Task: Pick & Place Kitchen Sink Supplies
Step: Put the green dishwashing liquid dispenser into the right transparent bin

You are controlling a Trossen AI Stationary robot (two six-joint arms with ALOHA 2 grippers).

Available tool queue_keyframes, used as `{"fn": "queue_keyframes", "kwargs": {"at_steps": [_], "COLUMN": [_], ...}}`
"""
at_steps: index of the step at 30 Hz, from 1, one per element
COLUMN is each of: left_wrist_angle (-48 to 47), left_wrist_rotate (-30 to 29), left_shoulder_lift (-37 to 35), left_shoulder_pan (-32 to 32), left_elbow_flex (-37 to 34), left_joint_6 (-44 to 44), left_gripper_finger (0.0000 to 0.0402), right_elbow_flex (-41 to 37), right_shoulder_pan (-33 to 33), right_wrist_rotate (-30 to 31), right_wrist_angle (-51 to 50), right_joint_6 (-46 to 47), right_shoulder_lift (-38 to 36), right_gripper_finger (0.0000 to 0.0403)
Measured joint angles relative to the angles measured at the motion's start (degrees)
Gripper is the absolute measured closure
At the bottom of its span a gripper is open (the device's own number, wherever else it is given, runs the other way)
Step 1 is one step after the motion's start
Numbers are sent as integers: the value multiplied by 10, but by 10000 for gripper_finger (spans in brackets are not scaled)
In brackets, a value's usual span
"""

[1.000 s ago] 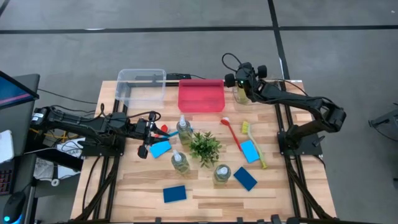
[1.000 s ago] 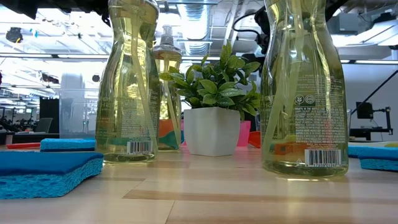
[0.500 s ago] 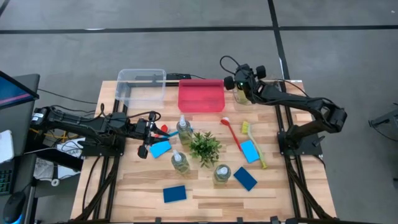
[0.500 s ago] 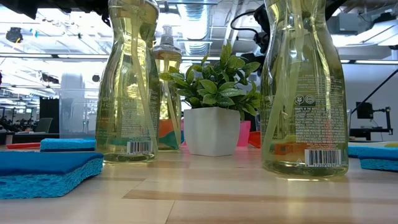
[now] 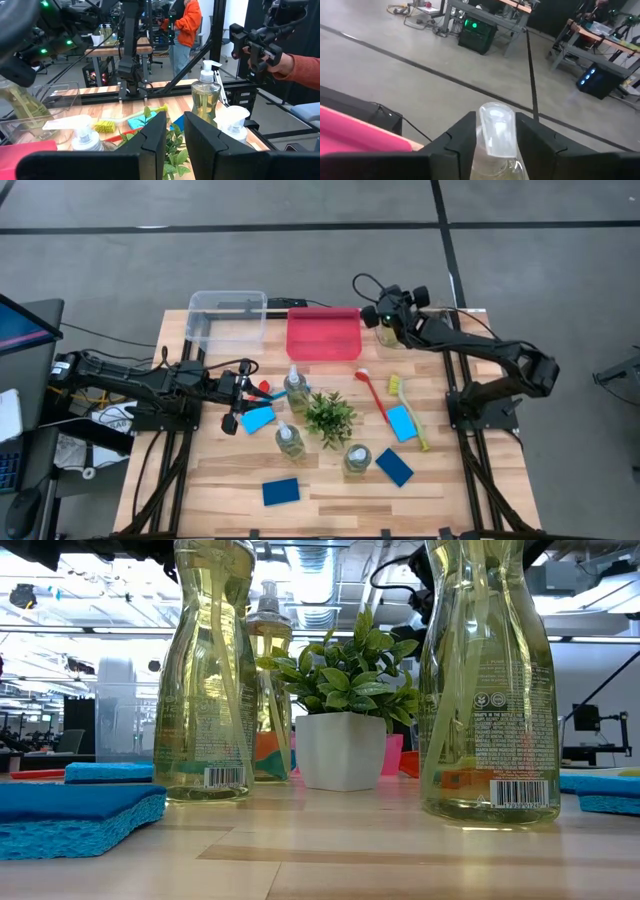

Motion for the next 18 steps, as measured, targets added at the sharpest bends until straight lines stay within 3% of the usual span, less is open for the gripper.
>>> {"fn": "queue_keyframes", "kwargs": {"at_steps": [8,18], "left_wrist_angle": [0,0], "left_wrist_rotate": [0,0], "left_shoulder_lift": [0,0], "left_shoulder_pan": [0,0], "left_elbow_flex": [0,0], "left_joint_6": [0,0], "left_gripper_finger": [334,334], "right_elbow_flex": [-2,-3], "right_shoulder_pan": [0,0], "right_wrist_rotate": [7,-28], "right_wrist_angle": [-67,-164], "right_joint_6": [-1,14], "right_shoulder_lift": [-37,-99], "right_gripper_finger": [263,254]}}
